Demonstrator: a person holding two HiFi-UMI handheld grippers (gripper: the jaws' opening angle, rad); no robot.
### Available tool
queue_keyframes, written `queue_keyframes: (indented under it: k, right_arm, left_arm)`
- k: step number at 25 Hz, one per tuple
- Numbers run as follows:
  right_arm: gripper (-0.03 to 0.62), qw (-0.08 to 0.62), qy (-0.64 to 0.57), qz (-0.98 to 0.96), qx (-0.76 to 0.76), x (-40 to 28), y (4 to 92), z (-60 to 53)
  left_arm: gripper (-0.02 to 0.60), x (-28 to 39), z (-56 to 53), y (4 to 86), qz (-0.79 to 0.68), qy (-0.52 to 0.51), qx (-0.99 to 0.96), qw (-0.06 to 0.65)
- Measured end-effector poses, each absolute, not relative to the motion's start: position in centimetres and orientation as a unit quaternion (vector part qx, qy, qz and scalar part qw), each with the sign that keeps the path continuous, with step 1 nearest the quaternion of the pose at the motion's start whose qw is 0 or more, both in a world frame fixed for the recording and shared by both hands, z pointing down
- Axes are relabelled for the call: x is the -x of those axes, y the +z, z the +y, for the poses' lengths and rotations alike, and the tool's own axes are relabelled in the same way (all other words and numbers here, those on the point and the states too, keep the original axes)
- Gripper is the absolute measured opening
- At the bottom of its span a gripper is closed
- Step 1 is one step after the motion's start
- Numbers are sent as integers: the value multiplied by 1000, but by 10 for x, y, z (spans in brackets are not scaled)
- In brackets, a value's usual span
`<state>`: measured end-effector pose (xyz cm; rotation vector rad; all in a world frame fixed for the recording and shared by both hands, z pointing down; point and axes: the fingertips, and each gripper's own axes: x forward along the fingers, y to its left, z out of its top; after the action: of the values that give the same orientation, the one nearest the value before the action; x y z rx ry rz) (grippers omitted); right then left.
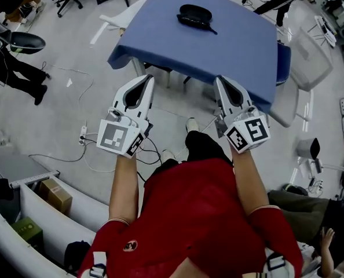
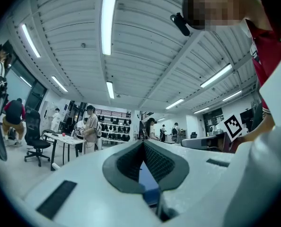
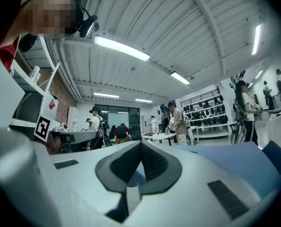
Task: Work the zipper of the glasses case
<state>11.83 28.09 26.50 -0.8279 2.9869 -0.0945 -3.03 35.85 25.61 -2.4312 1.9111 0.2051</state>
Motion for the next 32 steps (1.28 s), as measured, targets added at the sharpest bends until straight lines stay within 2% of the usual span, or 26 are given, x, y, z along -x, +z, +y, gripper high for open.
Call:
queue_keyframes:
  k: [12, 23, 32]
  right_arm:
    - [-2, 25, -31, 964, 261, -94, 282, 227]
    - [-2, 27, -18, 961, 275, -77, 289, 91]
    - [-2, 2, -23, 967, 253, -54, 301, -11]
  left_arm:
    - [8, 54, 311, 267, 627, 43, 778, 18]
    - [8, 82, 176, 273, 617, 24, 787, 9]
    - [8, 97, 58, 281, 615, 8, 789, -4]
